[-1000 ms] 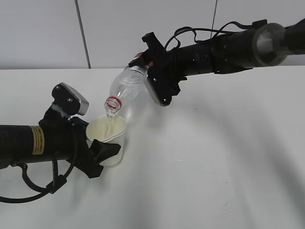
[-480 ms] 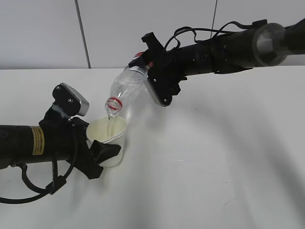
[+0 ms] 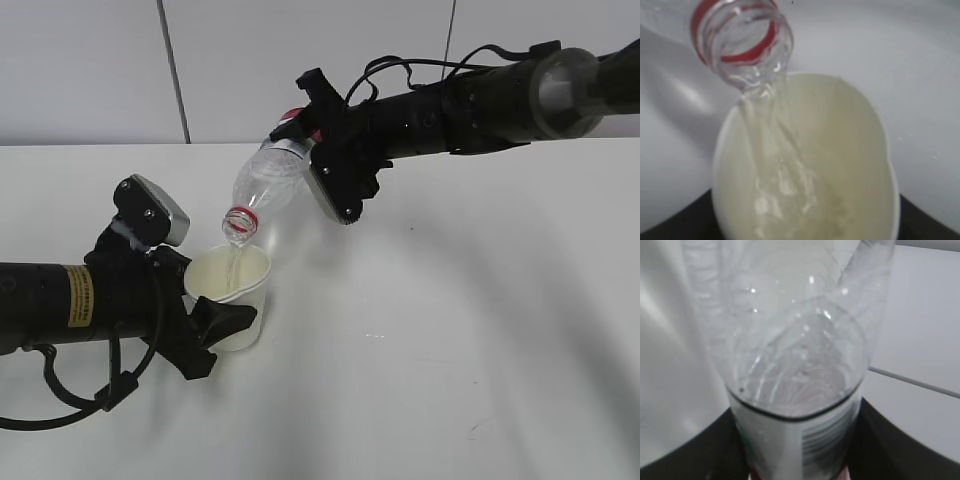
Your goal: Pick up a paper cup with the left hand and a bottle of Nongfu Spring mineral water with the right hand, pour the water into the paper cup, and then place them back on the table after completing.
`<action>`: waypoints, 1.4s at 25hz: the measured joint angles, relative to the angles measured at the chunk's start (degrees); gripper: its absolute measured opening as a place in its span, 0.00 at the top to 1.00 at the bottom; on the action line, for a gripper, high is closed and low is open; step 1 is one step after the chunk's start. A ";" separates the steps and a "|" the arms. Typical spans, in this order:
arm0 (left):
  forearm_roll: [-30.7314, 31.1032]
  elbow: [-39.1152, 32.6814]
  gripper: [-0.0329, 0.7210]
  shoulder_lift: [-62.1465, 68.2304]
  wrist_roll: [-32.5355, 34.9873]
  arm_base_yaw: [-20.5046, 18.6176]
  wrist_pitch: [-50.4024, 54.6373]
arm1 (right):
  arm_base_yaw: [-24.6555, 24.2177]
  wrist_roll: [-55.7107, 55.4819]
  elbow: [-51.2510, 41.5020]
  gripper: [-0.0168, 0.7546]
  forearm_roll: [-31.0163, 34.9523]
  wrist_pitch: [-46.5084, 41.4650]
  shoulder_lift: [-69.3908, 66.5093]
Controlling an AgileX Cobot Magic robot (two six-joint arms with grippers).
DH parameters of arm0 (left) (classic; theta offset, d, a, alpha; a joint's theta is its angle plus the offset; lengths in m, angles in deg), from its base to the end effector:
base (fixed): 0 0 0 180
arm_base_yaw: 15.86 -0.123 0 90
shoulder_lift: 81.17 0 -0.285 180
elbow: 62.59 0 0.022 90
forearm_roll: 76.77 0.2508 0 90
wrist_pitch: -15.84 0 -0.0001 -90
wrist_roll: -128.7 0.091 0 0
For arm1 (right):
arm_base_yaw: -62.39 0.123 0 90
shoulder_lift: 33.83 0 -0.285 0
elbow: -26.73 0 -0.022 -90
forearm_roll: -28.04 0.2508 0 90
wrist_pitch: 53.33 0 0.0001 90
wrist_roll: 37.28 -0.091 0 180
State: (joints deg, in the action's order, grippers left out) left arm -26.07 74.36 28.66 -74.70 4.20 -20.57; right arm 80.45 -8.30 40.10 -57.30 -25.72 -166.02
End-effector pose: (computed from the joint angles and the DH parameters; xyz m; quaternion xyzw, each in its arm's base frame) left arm 0.2622 -0.1402 0.1282 0.4042 0.7805 -0.2083 0.4291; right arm 0.4567 0.1931 0.1966 -0.8046 0.2228 -0.2438 0.4934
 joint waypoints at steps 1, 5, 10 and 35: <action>0.00 0.00 0.41 0.00 0.00 0.00 0.00 | 0.00 0.15 0.00 0.50 0.00 0.00 0.00; 0.00 0.00 0.41 0.00 0.00 0.00 0.00 | 0.00 1.27 0.00 0.50 0.00 -0.09 0.00; 0.00 0.00 0.41 0.00 0.00 0.00 0.00 | 0.00 1.55 0.03 0.50 0.00 -0.09 0.00; -2.76 0.00 0.41 0.00 0.00 -5.09 -4.04 | 0.00 -33.46 -1.73 0.50 0.31 -0.09 0.00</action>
State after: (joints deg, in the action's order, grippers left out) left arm -28.83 74.36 28.66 -74.70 -0.89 -24.61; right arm 80.45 -41.76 38.37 -56.99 -25.81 -166.02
